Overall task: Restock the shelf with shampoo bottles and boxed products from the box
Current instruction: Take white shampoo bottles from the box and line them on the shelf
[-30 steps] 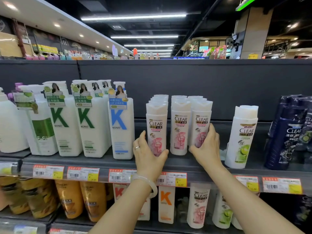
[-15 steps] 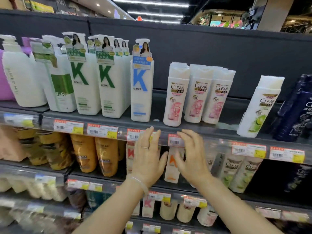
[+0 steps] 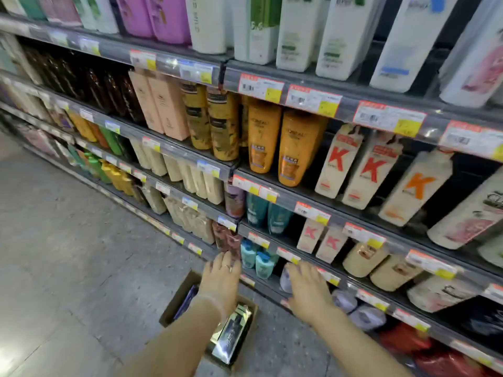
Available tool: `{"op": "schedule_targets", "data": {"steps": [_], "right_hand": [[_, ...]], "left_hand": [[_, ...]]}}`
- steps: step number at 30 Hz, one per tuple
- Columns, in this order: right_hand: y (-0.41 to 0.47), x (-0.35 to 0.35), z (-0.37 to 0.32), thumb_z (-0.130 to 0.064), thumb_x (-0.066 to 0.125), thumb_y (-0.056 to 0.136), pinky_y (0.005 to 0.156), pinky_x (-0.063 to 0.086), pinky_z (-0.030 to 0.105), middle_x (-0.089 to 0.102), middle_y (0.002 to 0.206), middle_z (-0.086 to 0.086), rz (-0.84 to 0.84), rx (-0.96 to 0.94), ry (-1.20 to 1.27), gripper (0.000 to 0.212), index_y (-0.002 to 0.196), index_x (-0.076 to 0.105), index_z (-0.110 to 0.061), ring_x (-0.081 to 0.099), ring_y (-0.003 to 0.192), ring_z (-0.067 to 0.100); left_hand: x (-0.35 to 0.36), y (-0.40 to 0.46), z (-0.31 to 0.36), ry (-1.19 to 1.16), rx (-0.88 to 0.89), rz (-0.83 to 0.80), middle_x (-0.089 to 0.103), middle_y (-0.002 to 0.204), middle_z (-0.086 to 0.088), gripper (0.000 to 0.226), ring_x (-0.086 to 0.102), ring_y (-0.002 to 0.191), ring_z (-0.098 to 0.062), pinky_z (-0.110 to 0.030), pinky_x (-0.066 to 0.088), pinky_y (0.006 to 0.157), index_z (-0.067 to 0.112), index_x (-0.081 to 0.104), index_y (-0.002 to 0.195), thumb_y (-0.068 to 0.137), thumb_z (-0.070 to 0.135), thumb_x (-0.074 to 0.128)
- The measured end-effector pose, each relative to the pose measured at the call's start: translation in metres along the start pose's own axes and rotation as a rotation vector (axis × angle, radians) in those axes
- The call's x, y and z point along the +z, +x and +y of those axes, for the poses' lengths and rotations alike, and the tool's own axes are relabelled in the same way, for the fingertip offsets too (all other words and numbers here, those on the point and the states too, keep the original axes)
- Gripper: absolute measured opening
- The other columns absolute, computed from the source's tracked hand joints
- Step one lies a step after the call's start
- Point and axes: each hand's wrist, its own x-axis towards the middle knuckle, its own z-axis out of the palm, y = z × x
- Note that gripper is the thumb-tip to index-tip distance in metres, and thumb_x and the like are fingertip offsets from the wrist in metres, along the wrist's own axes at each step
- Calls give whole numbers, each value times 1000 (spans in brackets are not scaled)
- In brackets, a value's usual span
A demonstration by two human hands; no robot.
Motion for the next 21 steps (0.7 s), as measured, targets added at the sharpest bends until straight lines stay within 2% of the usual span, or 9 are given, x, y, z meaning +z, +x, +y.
{"op": "schedule_targets", "data": {"steps": [4,8,11,12,13,15,16,18,21], "right_hand": [[18,37,-47,-17,57,87,103,29,39,28,143,12,-101,3,-40,61,140,27,-14,25,133,30],[50,74,-94,-15,56,87,104,29,38,30,141,11,-196,88,-45,62,140,26,-13,28,132,30],[84,97,-140,-13,77,67,87,48,29,54,120,15,-197,235,51,60,122,54,-6,55,111,31],[97,104,-152,-15,85,55,75,53,24,62,108,16,-156,260,71,60,110,64,-4,64,97,30],[109,115,-164,-18,86,56,74,53,23,62,109,17,-152,294,112,60,110,64,-4,65,98,28],[129,154,-188,-21,75,71,89,47,28,49,129,16,-247,357,191,65,128,49,-5,54,116,29],[139,172,-199,-19,79,64,86,49,29,52,126,18,-268,363,227,69,125,51,-2,56,112,33],[154,215,-212,-17,80,60,86,52,37,54,122,24,-281,369,274,70,122,54,0,57,110,40],[184,288,-222,-31,53,87,109,28,33,31,145,8,-405,344,211,66,144,22,-17,27,137,25]], "left_hand": [[36,-2,-67,-18,-92,-26,13,153,-13,70,13,141,-30,-42,19,112,17,18,143,86,38,52],[68,11,-138,-25,-132,-30,33,147,-15,55,29,136,-29,-39,26,107,15,40,134,84,35,50],[83,35,-185,-34,-65,-64,61,120,-12,38,56,111,-30,-38,47,87,12,66,104,69,26,61],[88,47,-200,-10,-24,-94,67,106,-12,38,63,98,-29,-37,52,77,13,70,91,57,29,70],[97,58,-214,16,10,-125,69,101,-13,44,65,93,-29,-38,53,73,13,71,88,48,31,77],[124,77,-240,-5,15,-285,47,134,-16,61,46,124,-30,-44,41,97,16,54,123,67,34,69],[149,86,-251,9,33,-301,28,148,-14,62,27,137,-29,-43,27,108,16,35,137,81,32,56],[192,104,-271,13,40,-385,9,154,-12,64,8,142,-27,-41,14,113,15,15,145,90,32,44],[259,135,-281,26,44,-485,7,154,-13,70,6,143,-29,-41,14,114,12,9,146,90,32,46]]}}
